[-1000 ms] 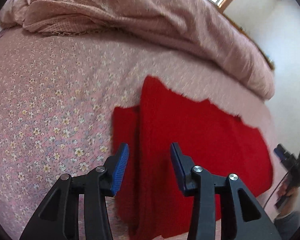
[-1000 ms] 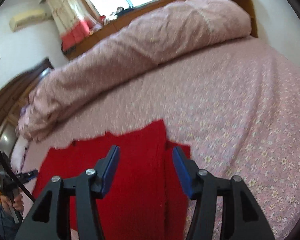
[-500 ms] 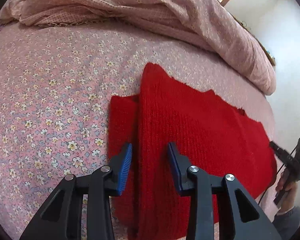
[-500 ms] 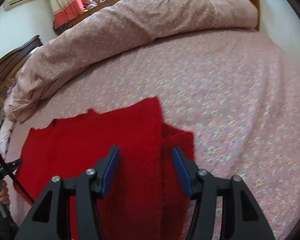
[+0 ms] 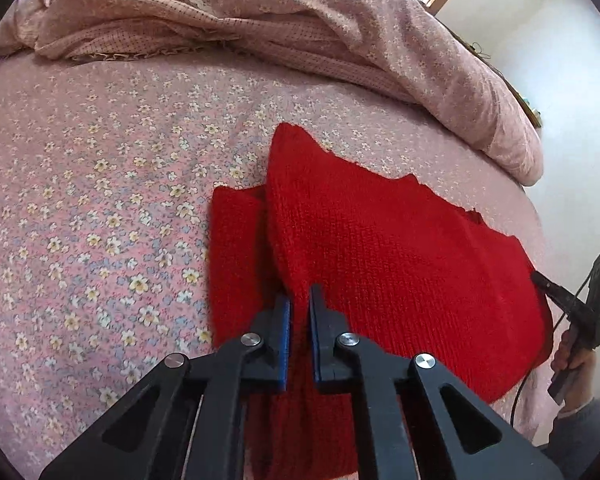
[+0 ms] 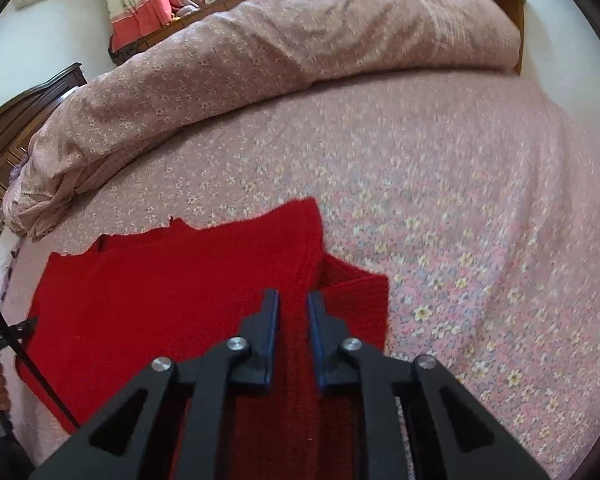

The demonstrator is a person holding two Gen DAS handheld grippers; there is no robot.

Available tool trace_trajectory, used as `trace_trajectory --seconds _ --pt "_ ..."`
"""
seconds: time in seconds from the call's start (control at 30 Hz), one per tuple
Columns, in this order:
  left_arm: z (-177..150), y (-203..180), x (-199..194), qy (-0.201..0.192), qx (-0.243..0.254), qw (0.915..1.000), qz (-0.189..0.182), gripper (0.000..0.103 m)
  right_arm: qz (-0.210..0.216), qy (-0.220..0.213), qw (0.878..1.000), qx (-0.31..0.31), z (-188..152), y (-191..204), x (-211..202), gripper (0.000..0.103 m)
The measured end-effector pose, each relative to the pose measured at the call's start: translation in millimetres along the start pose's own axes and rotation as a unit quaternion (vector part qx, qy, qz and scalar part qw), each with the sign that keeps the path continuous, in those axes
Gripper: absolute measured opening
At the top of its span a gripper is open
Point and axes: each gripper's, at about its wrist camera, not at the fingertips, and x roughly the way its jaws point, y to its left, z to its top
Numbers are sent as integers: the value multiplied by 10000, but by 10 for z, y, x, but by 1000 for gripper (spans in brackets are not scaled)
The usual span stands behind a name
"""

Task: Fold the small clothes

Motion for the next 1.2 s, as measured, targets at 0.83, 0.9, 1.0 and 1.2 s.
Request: trace_trajectory --seconds 0.83,0.9,1.0,1.2 --pt "-26 -60 -27 -20 346 9984 452 5 240 166 9992 255 -187 -136 -113 21" --pt "-36 -64 -9 -27 329 9983 473 5 372 245 9987 253 -239 -167 -133 19" --pt "-32 -74 -11 -63 277 9985 477 5 449 159 9984 295 -292 -194 -191 10" --pt "-11 -70 1 -98 287 9984 479 5 482 234 9977 415 -358 -265 -238 10"
